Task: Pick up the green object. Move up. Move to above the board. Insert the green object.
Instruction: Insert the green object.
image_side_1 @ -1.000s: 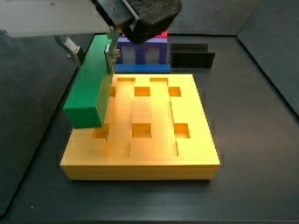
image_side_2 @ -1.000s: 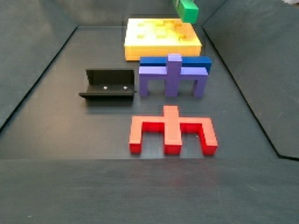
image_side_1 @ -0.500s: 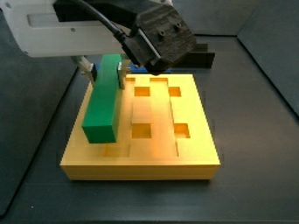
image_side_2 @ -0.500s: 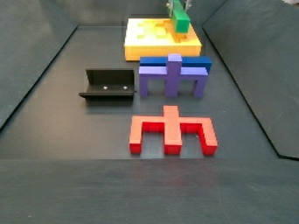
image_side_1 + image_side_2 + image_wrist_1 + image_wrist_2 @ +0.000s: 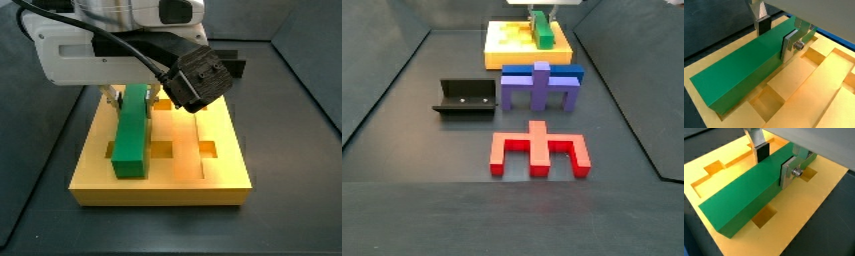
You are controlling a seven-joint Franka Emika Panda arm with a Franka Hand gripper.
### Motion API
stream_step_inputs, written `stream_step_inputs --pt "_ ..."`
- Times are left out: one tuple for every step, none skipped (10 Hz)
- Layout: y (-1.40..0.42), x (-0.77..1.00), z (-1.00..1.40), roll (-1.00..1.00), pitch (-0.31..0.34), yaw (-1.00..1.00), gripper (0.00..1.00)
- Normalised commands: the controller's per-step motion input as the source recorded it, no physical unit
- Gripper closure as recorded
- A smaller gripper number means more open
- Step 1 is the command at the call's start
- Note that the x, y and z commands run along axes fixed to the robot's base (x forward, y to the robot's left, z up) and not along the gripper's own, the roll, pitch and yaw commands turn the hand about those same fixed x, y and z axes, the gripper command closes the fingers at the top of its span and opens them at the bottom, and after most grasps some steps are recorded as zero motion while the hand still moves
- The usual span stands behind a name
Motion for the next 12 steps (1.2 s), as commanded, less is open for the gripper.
stream_step_inputs --pt "0.0 0.14 -0.49 0.14 0.0 0.0 1.0" --pt "0.0 0.21 -0.47 0.16 0.014 0.0 1.0" --pt "-0.01 0.46 -0.5 0.06 0.021 -0.12 1.0" --pt "0.0 0.41 -0.49 0.07 0.033 -0.21 1.0" --pt "0.0 0.18 -0.49 0.03 0.009 -0.07 1.0" --pt "-0.14 0.0 -0.44 0.0 0.0 0.0 1.0" --pt "-0.3 0.0 -0.36 -0.02 0.0 0.03 1.0" --pt "-0.38 0.0 -0.33 -0.03 0.0 0.0 1.0" --pt "-0.15 0.0 -0.37 0.0 0.0 0.0 1.0" --pt "0.0 0.0 -0.05 0.02 0.0 0.0 1.0" --pt "0.0 -0.03 0.0 0.0 -0.001 0.0 1.0" --pt "0.0 0.0 0.0 0.0 0.0 0.0 1.0"
